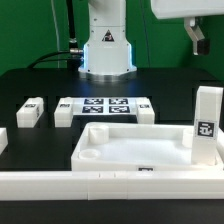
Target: Assemble desk
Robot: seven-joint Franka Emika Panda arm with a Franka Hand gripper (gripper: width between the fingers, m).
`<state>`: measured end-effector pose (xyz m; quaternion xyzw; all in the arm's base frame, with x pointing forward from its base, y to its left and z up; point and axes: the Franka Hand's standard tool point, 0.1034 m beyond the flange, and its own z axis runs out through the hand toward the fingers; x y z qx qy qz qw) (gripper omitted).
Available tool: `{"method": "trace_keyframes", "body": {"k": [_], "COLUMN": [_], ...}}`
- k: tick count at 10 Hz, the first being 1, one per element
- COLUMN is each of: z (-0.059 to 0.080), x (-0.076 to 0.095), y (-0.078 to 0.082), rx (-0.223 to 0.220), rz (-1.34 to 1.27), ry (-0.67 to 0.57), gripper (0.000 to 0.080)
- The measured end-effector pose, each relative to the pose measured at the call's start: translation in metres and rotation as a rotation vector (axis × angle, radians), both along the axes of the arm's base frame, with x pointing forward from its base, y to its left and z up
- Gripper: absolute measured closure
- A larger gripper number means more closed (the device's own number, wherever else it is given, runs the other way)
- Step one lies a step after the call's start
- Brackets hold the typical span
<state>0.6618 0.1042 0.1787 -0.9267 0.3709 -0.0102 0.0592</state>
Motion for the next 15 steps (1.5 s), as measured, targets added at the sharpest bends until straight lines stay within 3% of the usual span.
{"method": "trace_keyframes", "body": {"k": [3,6,11,13,15], "z": [0.003,-0.02,-0.031,-0.073,-0.088], "x": [-0.008,-0.06,-0.067,-0.117,-0.146], "y": [-0.003,-0.01,-0.008,-0.014,-0.036], "rx": [-0.001,-0.024,-0.064,-0.065,-0.082], "rz": [0.083,0.294,0.638,0.779,0.946], "ry": [-0.015,-0.034,-0.064,0.014,0.037], "gripper": [0.015,0.015,0.015,0.015,0.015]}}
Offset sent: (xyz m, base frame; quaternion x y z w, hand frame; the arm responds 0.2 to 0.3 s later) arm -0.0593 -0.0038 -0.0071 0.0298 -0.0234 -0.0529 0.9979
